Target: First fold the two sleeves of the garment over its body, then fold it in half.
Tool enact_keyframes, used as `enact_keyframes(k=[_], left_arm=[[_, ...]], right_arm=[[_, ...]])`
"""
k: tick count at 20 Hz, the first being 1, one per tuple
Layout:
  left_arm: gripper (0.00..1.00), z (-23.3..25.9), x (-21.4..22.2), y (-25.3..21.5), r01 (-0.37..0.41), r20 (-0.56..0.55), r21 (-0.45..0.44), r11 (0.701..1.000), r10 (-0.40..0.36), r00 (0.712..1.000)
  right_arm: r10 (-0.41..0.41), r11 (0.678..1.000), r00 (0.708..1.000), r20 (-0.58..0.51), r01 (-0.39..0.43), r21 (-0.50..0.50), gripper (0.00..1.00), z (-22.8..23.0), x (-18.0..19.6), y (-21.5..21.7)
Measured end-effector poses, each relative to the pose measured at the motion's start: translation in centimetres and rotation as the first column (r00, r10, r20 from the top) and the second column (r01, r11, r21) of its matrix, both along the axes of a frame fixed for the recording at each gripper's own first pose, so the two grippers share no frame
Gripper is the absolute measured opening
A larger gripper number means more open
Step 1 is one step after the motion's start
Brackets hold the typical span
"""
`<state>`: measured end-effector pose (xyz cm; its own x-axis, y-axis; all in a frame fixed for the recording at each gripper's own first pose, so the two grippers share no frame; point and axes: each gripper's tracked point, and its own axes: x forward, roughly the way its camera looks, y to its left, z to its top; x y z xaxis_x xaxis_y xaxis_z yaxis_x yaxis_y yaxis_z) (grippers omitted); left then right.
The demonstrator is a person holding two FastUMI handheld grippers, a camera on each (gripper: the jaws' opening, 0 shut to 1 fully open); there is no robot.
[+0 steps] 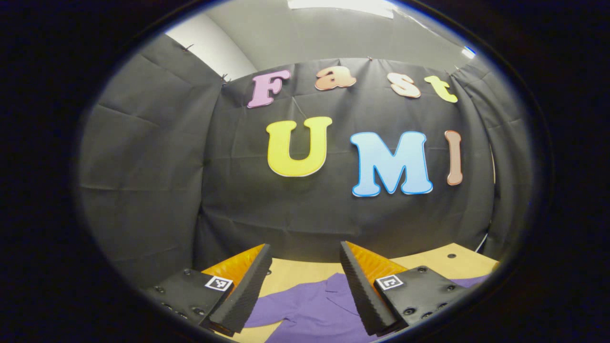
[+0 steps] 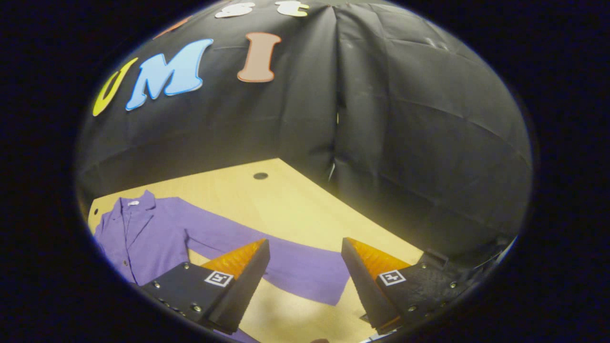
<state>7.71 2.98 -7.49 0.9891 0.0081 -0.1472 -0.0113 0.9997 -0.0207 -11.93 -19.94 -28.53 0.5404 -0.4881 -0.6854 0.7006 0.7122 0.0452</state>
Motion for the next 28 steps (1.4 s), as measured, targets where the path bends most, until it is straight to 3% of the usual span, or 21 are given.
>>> enact_keyframes(k=[5, 13, 22, 25, 28], left_arm=[[0.92, -0.1, -0.6, 0.4, -0.018, -0.009, 0.000, 1.000, 0.018, 1.000], [0.92, -1.8, -1.1, -0.4, -0.015, -0.054, -0.027, 1.000, 0.013, 0.998], [0.92, -0.5, -2.4, -0.3, 0.003, -0.025, 0.001, 1.000, -0.003, 1.000], [0.92, -0.1, -2.7, -0.3, 0.014, -0.021, -0.020, 1.000, -0.015, 1.000], [0.92, -0.3, -3.1, 0.0, 0.020, -0.021, -0.031, 0.999, -0.021, 1.000]], right_arm=[[-0.079, 0.994, 0.993, -0.093, 0.086, 0.074, 0.95, -5.0, -2.6, -0.9], [-0.150, 0.971, 0.974, -0.168, 0.178, 0.163, 0.95, -9.7, -3.1, -1.3], [-0.157, 0.964, 0.973, -0.168, 0.189, 0.190, 0.95, -10.8, -2.8, -0.6], [-0.108, 0.971, 0.982, -0.158, 0.138, 0.197, 0.93, -10.8, -2.0, -0.2], [-0.084, 0.970, 0.986, -0.147, 0.115, 0.215, 0.57, -10.8, -1.1, 0.2]])
